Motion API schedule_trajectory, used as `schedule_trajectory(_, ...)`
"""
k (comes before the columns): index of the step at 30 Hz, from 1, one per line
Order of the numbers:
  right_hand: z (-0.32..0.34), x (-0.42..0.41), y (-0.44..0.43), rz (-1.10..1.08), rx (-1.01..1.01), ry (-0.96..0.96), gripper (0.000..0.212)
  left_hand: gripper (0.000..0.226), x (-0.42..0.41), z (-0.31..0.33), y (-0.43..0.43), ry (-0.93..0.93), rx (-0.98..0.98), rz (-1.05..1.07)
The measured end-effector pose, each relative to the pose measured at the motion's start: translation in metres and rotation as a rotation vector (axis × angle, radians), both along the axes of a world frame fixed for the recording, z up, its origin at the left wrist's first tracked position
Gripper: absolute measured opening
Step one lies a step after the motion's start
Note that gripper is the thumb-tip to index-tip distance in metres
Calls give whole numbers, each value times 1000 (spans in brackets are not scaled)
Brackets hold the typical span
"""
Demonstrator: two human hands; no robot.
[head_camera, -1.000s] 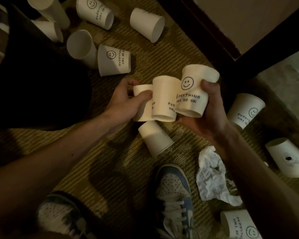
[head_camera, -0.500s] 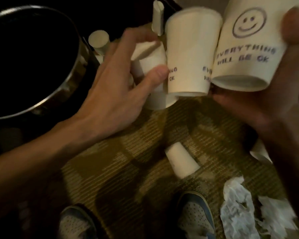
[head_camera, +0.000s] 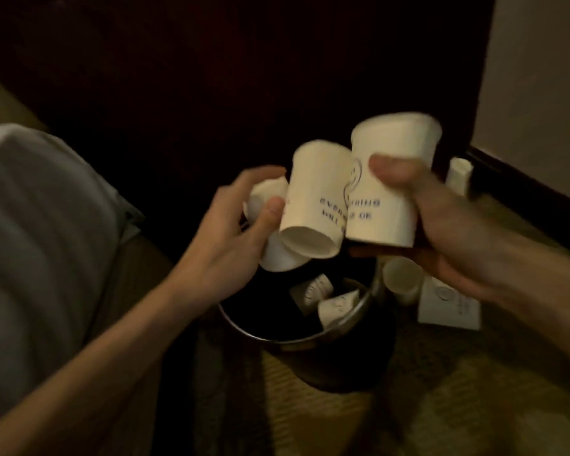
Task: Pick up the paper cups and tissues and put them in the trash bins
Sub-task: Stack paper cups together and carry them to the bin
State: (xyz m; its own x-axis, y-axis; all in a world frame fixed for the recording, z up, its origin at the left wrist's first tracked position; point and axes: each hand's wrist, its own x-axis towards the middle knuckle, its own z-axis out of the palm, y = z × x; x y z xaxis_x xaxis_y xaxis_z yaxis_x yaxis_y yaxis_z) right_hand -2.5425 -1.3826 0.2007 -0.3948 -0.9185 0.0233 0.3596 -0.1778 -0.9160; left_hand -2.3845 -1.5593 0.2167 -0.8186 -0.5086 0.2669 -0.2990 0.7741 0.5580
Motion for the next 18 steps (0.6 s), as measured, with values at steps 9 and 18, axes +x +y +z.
schedule_trajectory(9, -43, 23, -41, 14, 623, 1507, 120, 60, 33, -49, -18, -309, 214, -11)
schedule_trajectory(18, -62, 18, -19, -146, 400, 1426, 90, 36, 28, -49, 4, -319, -170, 58)
